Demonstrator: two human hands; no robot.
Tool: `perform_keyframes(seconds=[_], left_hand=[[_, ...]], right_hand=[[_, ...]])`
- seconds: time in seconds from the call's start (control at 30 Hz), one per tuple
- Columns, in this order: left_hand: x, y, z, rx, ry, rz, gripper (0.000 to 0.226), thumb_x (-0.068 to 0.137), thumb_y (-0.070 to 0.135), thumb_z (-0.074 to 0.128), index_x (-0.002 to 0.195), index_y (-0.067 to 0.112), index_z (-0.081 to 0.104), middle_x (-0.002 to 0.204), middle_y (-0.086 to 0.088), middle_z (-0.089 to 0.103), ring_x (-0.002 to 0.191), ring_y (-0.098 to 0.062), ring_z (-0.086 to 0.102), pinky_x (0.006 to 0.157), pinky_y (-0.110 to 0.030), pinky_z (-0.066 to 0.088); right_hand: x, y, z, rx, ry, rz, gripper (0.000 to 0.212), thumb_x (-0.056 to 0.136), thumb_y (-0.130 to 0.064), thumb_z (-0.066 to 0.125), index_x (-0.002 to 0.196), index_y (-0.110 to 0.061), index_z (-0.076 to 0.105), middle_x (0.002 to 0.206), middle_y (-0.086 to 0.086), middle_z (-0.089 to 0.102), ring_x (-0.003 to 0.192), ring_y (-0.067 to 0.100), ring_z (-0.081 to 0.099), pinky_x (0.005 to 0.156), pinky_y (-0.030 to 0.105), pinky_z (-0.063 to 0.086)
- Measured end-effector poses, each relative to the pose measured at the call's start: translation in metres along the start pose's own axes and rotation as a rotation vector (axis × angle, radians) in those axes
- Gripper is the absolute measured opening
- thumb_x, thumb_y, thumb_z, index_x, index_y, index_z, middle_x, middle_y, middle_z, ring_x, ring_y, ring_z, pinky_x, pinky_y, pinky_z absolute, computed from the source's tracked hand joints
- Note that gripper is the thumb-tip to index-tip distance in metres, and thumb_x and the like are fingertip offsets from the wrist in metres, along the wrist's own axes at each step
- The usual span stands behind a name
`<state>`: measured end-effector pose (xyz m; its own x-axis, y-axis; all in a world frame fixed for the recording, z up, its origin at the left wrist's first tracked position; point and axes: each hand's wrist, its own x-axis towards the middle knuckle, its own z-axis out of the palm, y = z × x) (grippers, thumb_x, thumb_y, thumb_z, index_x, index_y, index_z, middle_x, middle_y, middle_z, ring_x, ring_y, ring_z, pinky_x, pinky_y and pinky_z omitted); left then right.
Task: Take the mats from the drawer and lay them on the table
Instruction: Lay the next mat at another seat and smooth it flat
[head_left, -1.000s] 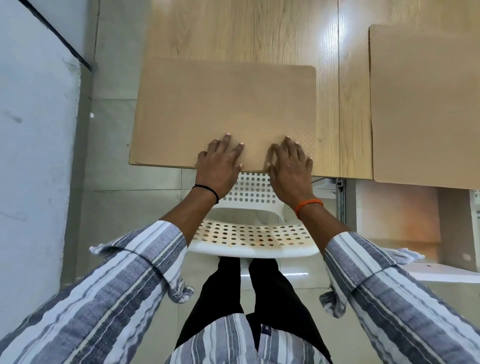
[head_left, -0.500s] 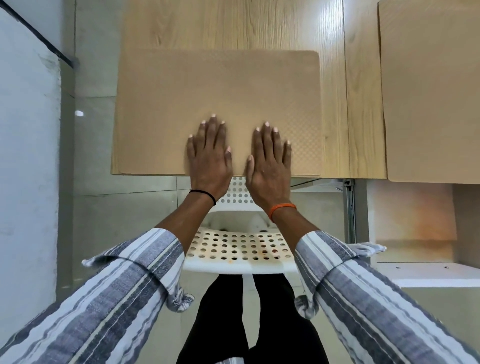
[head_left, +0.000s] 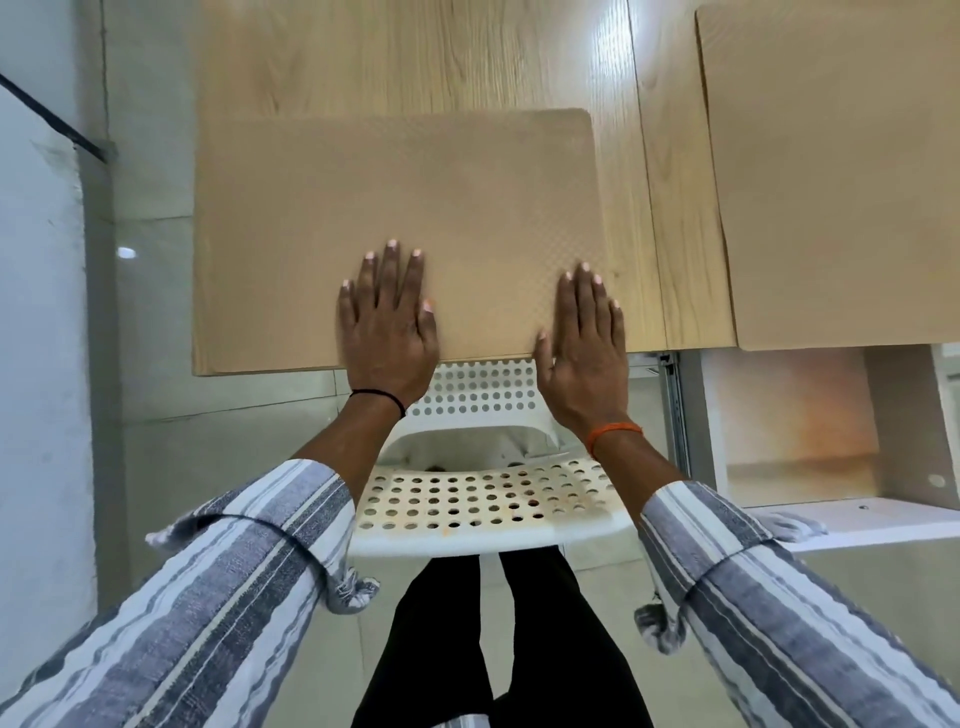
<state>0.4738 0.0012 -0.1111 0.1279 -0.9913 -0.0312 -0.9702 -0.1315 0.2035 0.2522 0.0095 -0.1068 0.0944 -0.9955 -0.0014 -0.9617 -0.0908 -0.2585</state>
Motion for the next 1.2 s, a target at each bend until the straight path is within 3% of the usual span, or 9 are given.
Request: perform_keyframes(seconds=[0.27, 0.57, 0.8, 0.93, 1.07, 1.13, 1.2], left_hand=[[0.002, -0.025, -0.006, 0.027, -0.039, 0.080, 0.058, 0.098, 0.040, 0.028, 0.154, 0.030, 0.017, 0.163, 0.002, 0.013, 0.149, -0.023, 0.014, 0.118, -0.045, 0.016], [-0.010, -0.122, -0.023, 0.016, -0.006, -0.096, 0.060, 0.098, 0.046, 0.026, 0.155, 0.033, 0.010, 0.164, 0.000, 0.005, 0.150, -0.025, 0.006, 0.120, -0.047, 0.007], [-0.008, -0.118, -0.024, 0.028, 0.028, -0.157, 0.063, 0.095, 0.049, 0.034, 0.153, 0.031, 0.019, 0.162, -0.002, 0.015, 0.148, -0.028, 0.014, 0.117, -0.052, 0.013], [0.011, -0.109, -0.035, 0.039, 0.107, -0.245, 0.054, 0.092, 0.044, 0.044, 0.141, 0.022, 0.040, 0.149, -0.006, 0.038, 0.134, -0.031, 0.035, 0.105, -0.048, 0.029], [0.057, -0.109, -0.055, 0.014, 0.146, -0.252, 0.039, 0.087, 0.030, 0.048, 0.119, 0.009, 0.054, 0.125, -0.016, 0.048, 0.113, -0.036, 0.047, 0.090, -0.045, 0.038], [0.079, -0.114, -0.058, -0.057, 0.156, -0.194, 0.040, 0.086, 0.024, 0.049, 0.121, 0.006, 0.054, 0.130, -0.017, 0.046, 0.117, -0.036, 0.046, 0.091, -0.046, 0.041], [0.101, -0.122, -0.057, -0.104, 0.145, -0.161, 0.045, 0.088, 0.022, 0.050, 0.130, 0.005, 0.049, 0.141, -0.015, 0.041, 0.128, -0.033, 0.041, 0.099, -0.046, 0.039]], right_hand=[[0.001, -0.011, 0.004, -0.019, -0.003, 0.057, 0.069, 0.096, -0.026, 0.037, 0.157, -0.007, 0.011, 0.166, 0.011, 0.006, 0.154, 0.025, 0.003, 0.124, 0.047, 0.010], [0.001, -0.010, 0.004, -0.048, -0.021, 0.053, 0.069, 0.097, -0.027, 0.034, 0.157, -0.007, 0.007, 0.166, 0.012, 0.002, 0.154, 0.025, -0.001, 0.124, 0.047, 0.009], [0.001, -0.012, 0.002, -0.041, -0.020, 0.046, 0.069, 0.096, -0.027, 0.032, 0.157, -0.006, 0.007, 0.166, 0.012, 0.002, 0.154, 0.026, 0.000, 0.124, 0.047, 0.008], [0.005, -0.017, -0.006, -0.043, -0.038, 0.066, 0.071, 0.091, -0.029, 0.036, 0.155, -0.004, 0.017, 0.164, 0.014, 0.013, 0.152, 0.030, 0.010, 0.123, 0.049, 0.013], [0.026, -0.026, -0.022, -0.171, -0.041, 0.070, 0.056, 0.080, -0.030, 0.042, 0.127, 0.000, 0.046, 0.136, 0.021, 0.046, 0.125, 0.038, 0.044, 0.107, 0.051, 0.033], [0.038, -0.030, -0.029, -0.234, -0.033, 0.067, 0.041, 0.077, -0.029, 0.045, 0.109, -0.003, 0.049, 0.113, 0.018, 0.050, 0.102, 0.036, 0.048, 0.093, 0.049, 0.038], [0.046, -0.032, -0.031, -0.268, -0.035, 0.063, 0.035, 0.077, -0.027, 0.054, 0.103, -0.005, 0.048, 0.105, 0.016, 0.048, 0.093, 0.033, 0.047, 0.086, 0.048, 0.039]])
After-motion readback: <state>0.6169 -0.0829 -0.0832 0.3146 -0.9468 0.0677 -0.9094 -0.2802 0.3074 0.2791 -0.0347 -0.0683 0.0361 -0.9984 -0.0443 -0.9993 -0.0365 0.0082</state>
